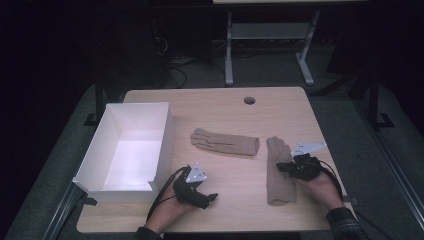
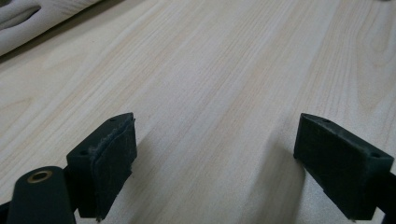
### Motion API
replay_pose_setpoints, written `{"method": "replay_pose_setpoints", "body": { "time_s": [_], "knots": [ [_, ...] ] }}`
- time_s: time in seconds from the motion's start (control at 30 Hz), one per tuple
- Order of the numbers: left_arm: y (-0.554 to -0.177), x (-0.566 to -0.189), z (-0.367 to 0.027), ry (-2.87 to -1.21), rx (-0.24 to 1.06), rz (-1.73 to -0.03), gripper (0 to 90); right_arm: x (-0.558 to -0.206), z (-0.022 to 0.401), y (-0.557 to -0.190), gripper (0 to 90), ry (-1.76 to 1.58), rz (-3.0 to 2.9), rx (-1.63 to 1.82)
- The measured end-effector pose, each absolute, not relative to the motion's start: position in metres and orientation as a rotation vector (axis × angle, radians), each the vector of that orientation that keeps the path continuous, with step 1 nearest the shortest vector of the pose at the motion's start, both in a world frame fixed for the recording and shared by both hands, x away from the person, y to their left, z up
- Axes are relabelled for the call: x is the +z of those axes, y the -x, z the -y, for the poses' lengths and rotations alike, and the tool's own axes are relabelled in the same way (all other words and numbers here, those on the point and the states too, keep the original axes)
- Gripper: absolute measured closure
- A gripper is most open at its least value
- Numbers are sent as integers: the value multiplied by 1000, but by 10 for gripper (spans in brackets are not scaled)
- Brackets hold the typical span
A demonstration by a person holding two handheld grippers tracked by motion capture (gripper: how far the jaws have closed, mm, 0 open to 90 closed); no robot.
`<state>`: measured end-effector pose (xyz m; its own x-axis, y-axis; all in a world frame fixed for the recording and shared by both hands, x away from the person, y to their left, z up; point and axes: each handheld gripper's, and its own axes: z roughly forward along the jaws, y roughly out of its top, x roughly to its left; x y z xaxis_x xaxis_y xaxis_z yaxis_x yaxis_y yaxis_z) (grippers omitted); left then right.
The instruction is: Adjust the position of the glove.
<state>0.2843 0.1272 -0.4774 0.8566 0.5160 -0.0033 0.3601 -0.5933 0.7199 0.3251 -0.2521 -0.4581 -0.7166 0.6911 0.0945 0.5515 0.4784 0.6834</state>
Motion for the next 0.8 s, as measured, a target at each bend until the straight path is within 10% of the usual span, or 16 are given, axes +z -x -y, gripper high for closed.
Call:
{"method": "replay_pose_setpoints", "body": {
  "time_s": [0.8],
  "knots": [
    [-284, -478, -127, -2264, 261, -637, 125, -467, 223, -297, 900, -979, -2644, 1082]
  ]
}}
